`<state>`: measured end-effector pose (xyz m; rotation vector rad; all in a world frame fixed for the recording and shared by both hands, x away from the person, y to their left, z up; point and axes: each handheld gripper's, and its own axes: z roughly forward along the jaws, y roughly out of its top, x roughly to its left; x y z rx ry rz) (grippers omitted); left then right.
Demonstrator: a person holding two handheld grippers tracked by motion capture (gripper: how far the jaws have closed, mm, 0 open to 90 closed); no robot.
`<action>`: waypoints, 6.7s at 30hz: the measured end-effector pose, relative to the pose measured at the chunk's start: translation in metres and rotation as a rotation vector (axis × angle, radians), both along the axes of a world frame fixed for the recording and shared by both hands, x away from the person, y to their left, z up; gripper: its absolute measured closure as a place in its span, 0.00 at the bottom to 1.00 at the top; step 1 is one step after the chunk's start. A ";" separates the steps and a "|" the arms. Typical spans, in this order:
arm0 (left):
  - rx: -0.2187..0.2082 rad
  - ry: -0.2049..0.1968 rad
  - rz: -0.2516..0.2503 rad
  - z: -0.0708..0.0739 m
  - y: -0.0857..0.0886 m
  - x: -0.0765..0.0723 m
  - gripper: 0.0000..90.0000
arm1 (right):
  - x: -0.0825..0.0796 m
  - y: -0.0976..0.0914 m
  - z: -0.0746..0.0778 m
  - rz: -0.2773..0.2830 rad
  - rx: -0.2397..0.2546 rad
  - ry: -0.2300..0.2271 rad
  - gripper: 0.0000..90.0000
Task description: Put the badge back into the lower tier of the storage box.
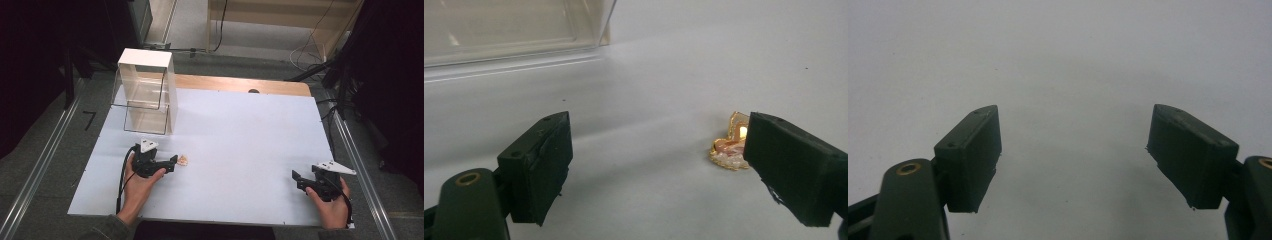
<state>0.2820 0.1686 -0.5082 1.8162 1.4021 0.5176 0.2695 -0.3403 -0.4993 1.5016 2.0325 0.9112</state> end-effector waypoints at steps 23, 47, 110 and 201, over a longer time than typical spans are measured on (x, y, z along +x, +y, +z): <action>-0.005 0.027 -0.103 -0.003 -0.019 0.004 0.37 | 0.000 0.000 0.000 0.001 0.002 0.001 0.22; 0.039 0.022 -0.156 -0.004 -0.033 0.001 0.60 | 0.000 0.000 0.000 0.004 0.000 0.001 0.22; -0.101 -0.085 -0.217 0.018 -0.033 -0.015 1.00 | 0.000 -0.001 0.000 -0.001 0.004 -0.002 0.22; -0.191 -0.152 -0.090 0.046 0.013 -0.014 1.00 | 0.000 -0.001 0.000 0.000 0.000 -0.002 0.22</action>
